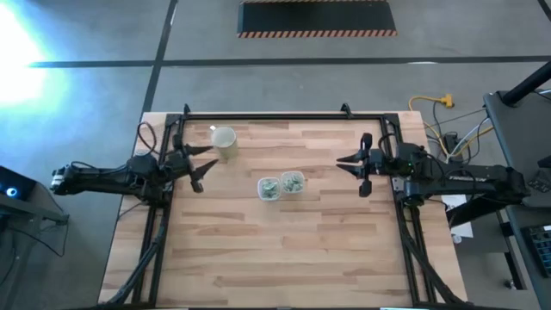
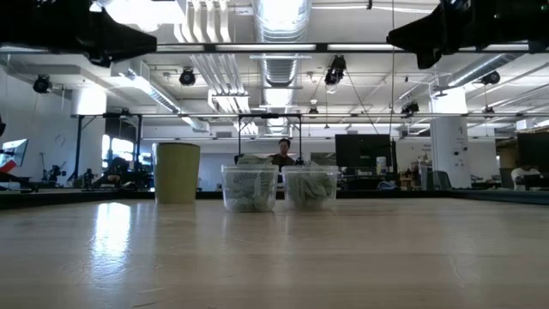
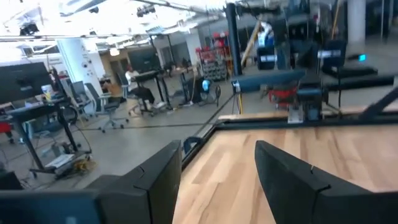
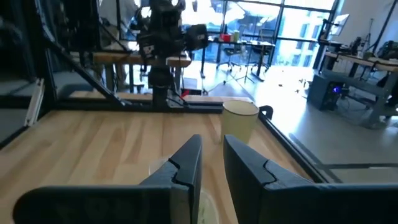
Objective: Pick and place items into bin
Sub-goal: Return to home position
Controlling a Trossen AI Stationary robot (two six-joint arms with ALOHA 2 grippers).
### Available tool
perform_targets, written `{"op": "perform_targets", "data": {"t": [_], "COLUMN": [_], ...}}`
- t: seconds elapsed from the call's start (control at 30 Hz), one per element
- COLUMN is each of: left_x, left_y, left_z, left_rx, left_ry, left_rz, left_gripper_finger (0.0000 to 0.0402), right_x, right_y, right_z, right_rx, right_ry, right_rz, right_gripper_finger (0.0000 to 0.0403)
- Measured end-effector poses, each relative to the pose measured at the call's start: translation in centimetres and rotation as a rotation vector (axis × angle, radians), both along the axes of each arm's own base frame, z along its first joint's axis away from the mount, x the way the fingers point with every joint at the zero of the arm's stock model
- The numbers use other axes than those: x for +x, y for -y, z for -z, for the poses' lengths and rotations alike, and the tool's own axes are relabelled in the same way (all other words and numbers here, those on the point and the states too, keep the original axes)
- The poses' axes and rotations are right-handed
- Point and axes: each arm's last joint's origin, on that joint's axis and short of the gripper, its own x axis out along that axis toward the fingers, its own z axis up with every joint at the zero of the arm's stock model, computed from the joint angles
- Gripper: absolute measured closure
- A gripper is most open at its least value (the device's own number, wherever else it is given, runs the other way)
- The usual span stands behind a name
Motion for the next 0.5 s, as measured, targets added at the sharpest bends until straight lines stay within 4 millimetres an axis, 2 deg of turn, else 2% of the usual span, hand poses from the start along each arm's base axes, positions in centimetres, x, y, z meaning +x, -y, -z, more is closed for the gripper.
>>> {"op": "perform_targets", "data": {"t": [0.37, 0.5], "left_x": [-2.1, -2.1], "left_y": [0.0, 0.1], "left_z": [3.9, 4.6], "left_rx": [-0.078, -0.113], "left_ry": [0.064, 0.031], "left_rz": [0.031, 0.051], "left_gripper_finger": [0.0214, 0.0214], "right_x": [-1.5, -2.5], "right_y": [-0.4, -0.6], "right_z": [4.5, 4.9], "right_rx": [0.020, 0.019], "right_ry": [0.054, 0.125], "right_rz": [-0.049, -0.053], "right_gripper_finger": [0.0346, 0.0346]}}
